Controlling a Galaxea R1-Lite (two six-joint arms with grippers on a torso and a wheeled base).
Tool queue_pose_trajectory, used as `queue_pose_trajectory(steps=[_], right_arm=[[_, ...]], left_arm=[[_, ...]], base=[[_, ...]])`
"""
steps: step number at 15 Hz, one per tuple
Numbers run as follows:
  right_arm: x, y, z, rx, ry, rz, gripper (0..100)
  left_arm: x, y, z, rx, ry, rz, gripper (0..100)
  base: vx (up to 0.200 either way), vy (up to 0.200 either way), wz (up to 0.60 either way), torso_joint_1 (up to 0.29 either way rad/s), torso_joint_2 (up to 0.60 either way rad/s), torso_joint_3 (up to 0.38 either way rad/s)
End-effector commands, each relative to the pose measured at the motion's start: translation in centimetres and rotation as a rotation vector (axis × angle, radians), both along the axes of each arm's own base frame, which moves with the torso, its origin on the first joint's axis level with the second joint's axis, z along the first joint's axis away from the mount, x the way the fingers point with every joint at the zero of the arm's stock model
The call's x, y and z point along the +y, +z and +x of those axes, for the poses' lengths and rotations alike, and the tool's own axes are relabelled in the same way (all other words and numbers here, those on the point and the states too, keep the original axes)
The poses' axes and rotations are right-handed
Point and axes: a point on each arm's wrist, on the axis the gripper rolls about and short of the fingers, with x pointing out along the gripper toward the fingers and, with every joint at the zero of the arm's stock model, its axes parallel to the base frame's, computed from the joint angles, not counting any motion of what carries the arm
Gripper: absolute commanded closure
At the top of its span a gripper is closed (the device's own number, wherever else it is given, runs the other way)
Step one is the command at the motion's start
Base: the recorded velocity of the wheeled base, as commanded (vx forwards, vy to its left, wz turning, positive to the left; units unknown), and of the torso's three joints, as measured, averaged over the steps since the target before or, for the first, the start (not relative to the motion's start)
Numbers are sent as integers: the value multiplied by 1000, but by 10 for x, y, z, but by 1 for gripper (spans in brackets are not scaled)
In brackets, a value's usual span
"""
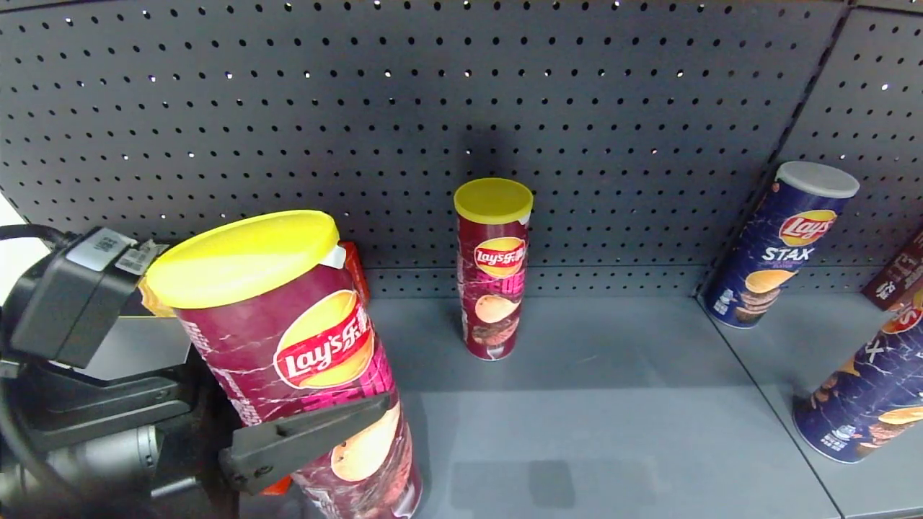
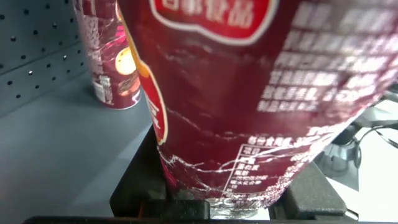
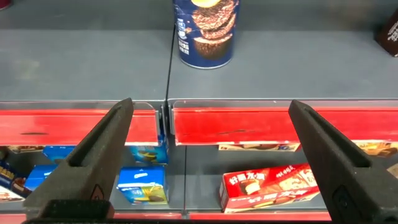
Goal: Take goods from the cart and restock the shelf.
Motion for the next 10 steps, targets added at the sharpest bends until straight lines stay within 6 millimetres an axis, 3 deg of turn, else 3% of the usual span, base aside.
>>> queue_pose_trajectory(steps=[1,5,6,7,8,10], right_arm=[[0,0,0,1,1,-1,0],[0,0,0,1,15,-12,0],[0,10,-2,-36,21,-11,0],[0,50,-5,-82,24,10,0],[0,74,5,-36,39,7,0],[-1,85,4,-72,84,-35,0]], left_arm=[[-4,-6,8,17,2,27,100],[-5,-7,11,9,7,38,100],[-5,-6,11,8,8,37,100],[-5,-6,10,9,10,38,100],[-5,-7,11,10,10,39,100],[-5,-8,11,10,11,41,100]], base=[[0,0,0,0,0,0],[0,0,0,0,0,0],[0,0,0,0,0,0],[0,0,0,0,0,0],[0,0,0,0,0,0],[0,0,0,0,0,0]])
